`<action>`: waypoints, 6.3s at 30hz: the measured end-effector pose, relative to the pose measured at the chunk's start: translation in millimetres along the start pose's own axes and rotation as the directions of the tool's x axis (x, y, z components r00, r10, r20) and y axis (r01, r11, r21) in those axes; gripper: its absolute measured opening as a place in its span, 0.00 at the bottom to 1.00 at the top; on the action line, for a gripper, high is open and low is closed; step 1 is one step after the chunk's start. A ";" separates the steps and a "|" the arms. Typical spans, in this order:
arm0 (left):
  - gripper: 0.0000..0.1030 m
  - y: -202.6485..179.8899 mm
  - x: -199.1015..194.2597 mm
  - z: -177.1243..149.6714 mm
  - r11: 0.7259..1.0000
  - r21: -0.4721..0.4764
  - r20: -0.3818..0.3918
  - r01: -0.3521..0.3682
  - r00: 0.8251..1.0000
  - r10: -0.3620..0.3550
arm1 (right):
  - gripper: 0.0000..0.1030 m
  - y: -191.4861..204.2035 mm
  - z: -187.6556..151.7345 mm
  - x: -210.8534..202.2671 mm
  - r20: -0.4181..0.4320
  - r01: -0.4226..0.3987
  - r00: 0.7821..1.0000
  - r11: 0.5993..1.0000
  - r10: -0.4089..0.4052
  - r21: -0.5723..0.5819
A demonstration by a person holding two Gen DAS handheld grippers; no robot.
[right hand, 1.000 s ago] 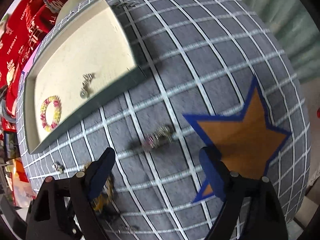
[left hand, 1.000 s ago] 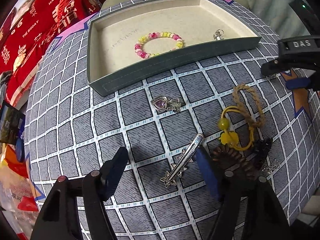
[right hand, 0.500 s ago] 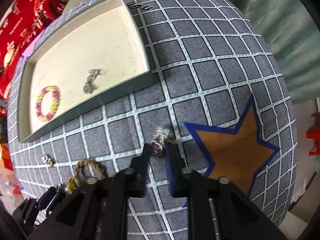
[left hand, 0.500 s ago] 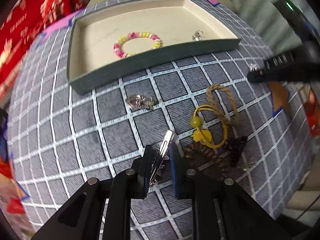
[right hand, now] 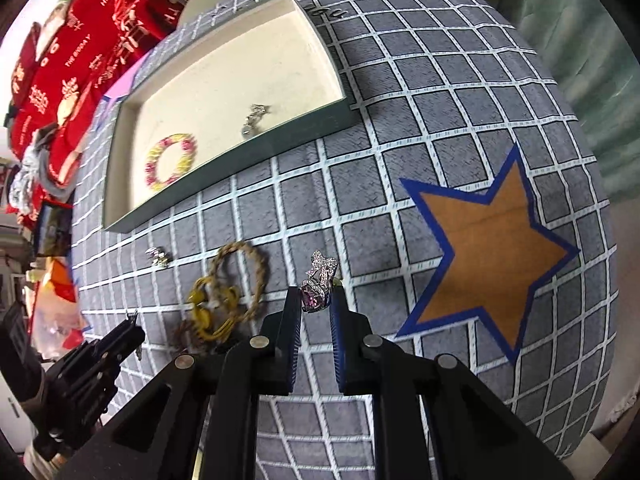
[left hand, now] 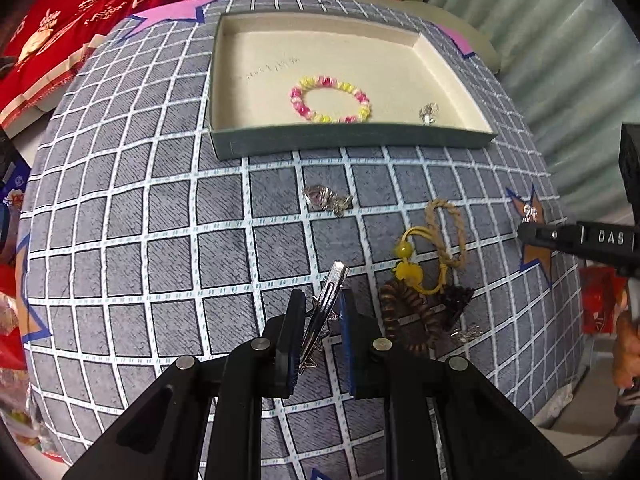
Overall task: Organize jewelry
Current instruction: 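Carry the clip and charm into the box tray and open both grippers, then move both open grippers back over the bracelets on the table, then grasp the brown bead coil bracelet with the left gripper while the right gripper grasps the braided rope bracelet, then lift both bracelets and carry them over the cream box tray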
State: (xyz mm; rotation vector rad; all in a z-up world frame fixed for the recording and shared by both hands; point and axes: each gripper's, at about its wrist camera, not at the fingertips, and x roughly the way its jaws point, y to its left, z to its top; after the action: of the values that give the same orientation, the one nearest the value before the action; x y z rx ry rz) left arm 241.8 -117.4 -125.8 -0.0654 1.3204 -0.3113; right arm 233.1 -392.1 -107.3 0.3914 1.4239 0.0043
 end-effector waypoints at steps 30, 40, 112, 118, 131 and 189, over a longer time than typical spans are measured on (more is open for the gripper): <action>0.26 1.9 -12.0 156.3 0.990 -0.142 0.187 -0.017 0.981 0.044 | 0.15 49.2 142.8 -13.6 0.084 -0.087 0.991 0.979 0.105 -0.185; 0.26 4.3 36.7 192.9 0.984 -0.150 0.140 -0.094 0.983 0.115 | 0.15 55.5 181.6 23.7 0.050 -0.100 0.992 0.973 0.113 -0.207; 1.00 -7.6 -2.9 28.8 0.976 -0.067 -0.019 -0.209 0.978 0.208 | 1.00 1.4 40.8 -9.4 -0.028 -0.109 0.994 0.994 0.109 -0.002; 1.00 -10.5 10.9 2.8 0.983 -0.051 -0.081 -0.178 0.982 0.173 | 1.00 -0.6 21.1 3.5 -0.068 -0.039 0.997 0.999 0.038 -0.007; 1.00 -24.4 36.8 -12.1 0.983 -0.025 -0.110 -0.183 0.978 0.179 | 1.00 1.2 15.3 29.4 -0.098 0.072 0.992 0.996 -0.076 -0.050; 0.20 -23.2 -12.7 -0.4 1.000 0.005 -0.028 -0.017 0.999 0.017 | 0.06 47.2 6.9 -2.5 -0.047 0.017 0.999 0.991 -0.023 -0.130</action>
State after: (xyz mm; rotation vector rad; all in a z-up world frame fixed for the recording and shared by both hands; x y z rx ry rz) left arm 234.4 -136.2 -108.8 -0.0460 1.3471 -0.3014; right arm 250.1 -350.2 -91.7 0.2718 1.4662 0.0901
